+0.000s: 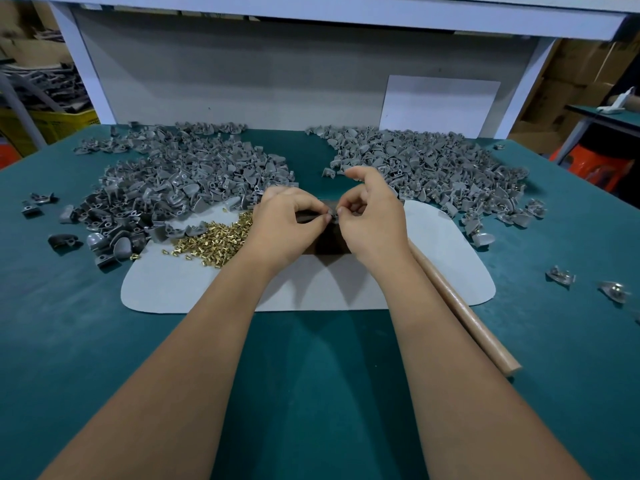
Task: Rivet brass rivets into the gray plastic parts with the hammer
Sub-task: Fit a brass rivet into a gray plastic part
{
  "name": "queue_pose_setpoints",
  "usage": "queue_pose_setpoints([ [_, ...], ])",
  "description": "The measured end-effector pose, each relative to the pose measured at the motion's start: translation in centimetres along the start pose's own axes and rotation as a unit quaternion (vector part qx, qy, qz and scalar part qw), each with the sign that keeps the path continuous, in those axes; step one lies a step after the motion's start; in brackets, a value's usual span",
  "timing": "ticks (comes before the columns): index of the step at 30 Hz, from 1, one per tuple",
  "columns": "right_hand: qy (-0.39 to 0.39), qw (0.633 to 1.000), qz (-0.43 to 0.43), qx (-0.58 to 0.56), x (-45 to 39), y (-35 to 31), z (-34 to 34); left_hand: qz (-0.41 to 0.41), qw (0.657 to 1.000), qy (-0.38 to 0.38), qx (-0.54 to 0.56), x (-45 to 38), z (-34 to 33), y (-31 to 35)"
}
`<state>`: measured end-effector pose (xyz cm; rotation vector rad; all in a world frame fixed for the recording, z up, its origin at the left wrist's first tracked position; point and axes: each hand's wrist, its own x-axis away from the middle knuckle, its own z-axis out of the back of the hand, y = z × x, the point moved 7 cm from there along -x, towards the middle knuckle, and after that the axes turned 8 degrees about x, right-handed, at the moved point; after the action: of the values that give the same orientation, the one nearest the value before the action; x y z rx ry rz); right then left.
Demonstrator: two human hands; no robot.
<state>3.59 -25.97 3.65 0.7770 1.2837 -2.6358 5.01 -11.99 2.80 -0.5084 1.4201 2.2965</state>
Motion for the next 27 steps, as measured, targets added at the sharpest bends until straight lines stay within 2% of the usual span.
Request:
queue_pose_setpoints([
  [8, -0.02, 1.0, 0.007, -0.008, 0.0, 0.2, 0.2, 0.009, 1.0, 0.002, 0.005, 0.2, 0.0, 0.0],
  [16, -0.062, 0.984, 0.089, 0.14, -0.2, -1.9, -0.2, 0.005, 1.0, -0.013, -0.004, 0.1, 0.0, -0.1],
  [21, -0.095, 0.977, 0.092, 0.169, -0.3, -2.0, -0.7, 0.012, 1.0, -0.008, 0.017, 0.3, -0.1, -0.3],
  [27, -0.064, 0.978, 0.083, 0.182, 0.1, -1.6, -0.9, 0.013, 1.0, -0.002, 0.017, 0.6, -0.3, -0.2],
])
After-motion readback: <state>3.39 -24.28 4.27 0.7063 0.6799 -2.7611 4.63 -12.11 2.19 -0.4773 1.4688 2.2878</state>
